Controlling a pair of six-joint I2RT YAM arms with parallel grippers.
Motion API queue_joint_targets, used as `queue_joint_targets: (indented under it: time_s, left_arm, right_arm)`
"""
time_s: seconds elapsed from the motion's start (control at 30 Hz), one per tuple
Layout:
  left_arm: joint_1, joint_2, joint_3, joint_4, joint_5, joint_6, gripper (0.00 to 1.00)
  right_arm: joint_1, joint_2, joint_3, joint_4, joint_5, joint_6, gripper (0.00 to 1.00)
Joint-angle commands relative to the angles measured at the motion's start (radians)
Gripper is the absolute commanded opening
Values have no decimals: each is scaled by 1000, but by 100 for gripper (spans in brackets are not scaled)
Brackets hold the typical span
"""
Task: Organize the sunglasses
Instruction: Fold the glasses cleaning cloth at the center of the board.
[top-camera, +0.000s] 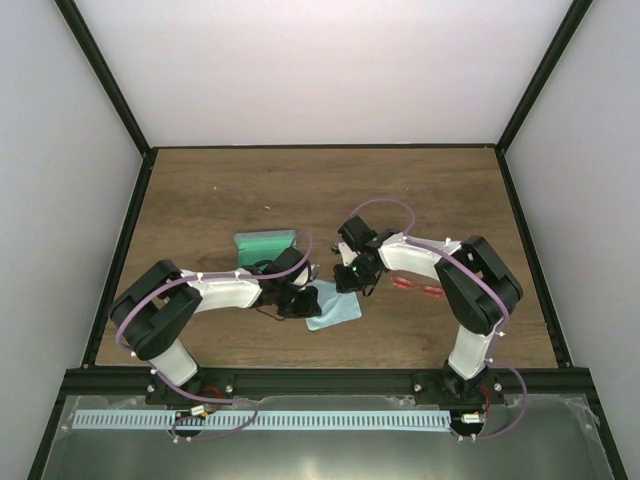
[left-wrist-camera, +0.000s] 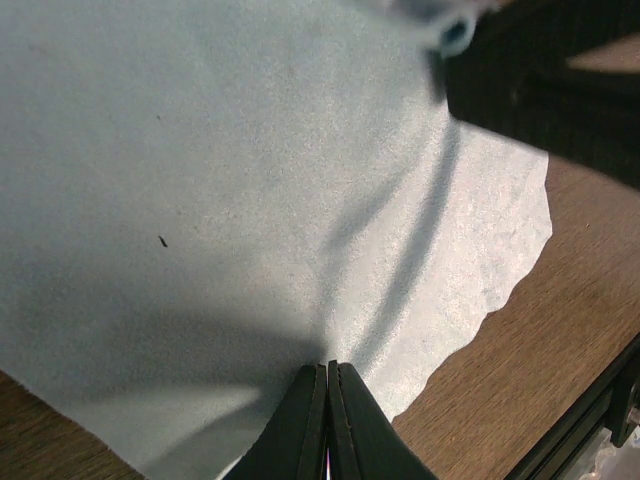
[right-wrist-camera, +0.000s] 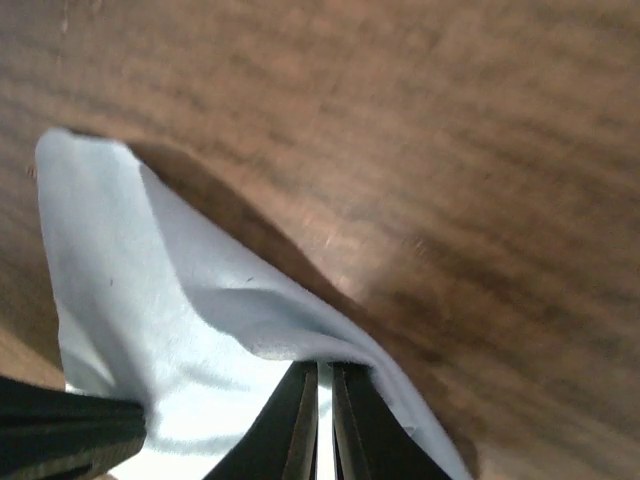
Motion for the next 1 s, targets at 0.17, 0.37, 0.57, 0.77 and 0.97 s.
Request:
queue_joint_targets:
  time_s: [0.17, 0.37, 0.57, 0.77, 0.97]
  left_arm:
    - [-2, 51, -72, -123, -85, 18, 4]
    - [-2, 46, -81, -118, -86, 18, 4]
    - [-6, -21, -59, -115, -117, 48, 4]
    - [-11, -138, 83, -174, -177, 126, 11]
    - [-10, -66, 266, -224, -190, 189, 32]
  right_arm:
    - [-55, 81, 149, -30, 73, -39, 7]
    - [-68, 85, 231, -77, 130, -53, 7]
    - [-67, 14, 224, -91, 124, -44, 7]
    - [-53, -145, 43, -60, 39, 9, 7]
    - [-2, -248, -110, -48, 4, 49, 7]
